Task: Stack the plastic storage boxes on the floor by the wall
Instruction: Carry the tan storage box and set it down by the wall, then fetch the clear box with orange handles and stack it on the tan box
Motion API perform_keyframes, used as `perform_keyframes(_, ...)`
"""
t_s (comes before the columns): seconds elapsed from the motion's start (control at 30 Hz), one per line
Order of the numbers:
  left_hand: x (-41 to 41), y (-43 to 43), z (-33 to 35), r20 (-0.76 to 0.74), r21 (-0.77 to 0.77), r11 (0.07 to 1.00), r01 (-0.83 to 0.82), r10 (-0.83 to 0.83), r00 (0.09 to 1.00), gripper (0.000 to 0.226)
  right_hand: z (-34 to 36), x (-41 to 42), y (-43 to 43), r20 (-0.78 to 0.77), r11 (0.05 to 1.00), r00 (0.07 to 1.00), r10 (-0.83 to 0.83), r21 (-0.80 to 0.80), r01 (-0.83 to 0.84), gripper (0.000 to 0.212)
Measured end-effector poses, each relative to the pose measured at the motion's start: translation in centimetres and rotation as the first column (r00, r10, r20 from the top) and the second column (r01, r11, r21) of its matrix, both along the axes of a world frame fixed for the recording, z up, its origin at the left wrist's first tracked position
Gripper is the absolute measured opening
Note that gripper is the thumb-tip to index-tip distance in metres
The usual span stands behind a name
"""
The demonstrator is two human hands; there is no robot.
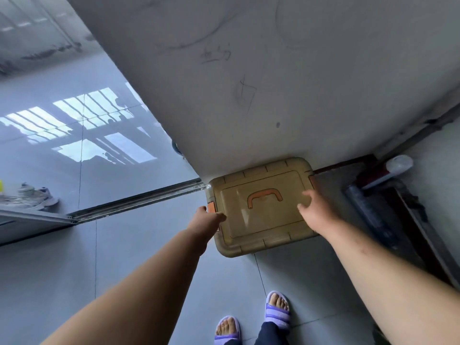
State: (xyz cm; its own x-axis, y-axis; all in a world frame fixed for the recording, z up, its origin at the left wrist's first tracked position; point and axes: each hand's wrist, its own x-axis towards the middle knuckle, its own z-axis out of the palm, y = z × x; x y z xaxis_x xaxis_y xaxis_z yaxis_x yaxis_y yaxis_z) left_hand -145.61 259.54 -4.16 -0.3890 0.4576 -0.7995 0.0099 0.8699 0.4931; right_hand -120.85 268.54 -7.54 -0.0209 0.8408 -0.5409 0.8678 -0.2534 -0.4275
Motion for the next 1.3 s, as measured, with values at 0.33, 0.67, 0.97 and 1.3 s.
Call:
perform_keyframes(0.33,-4.5,-5.5,10.1,-0.055,0.028,0.990,-0.139,0.140,0.989,0.059,9.5,-4.2,-2.9,-0.107,0.995,0.990,0.096,0.011,-0.095,0.014)
perform_keyframes(0.67,-9.2,-16.3,17.0,-0.013,0.106,0.899,-0.425,0.428,0.903,0.067,17.8,-13.4,-6.9,-0.207,0.909,0.887,0.413,0.038,-0.414,0.018)
perform_keyframes(0.97,-13.3,-31.5,21.8,-0.042,0.266,0.734,-0.625,0.657,0.753,0.007,23.1,-24.8,-16.7,-0.214,0.727,0.700,0.681,0.085,-0.681,0.016)
perform_keyframes(1.3,-17.2,-56.3,26.5,-0.153,0.415,0.491,-0.766,0.868,0.473,0.012,28.0,-37.3,-38.0,-0.337,0.530,0.466,0.818,0.126,-0.839,0.013)
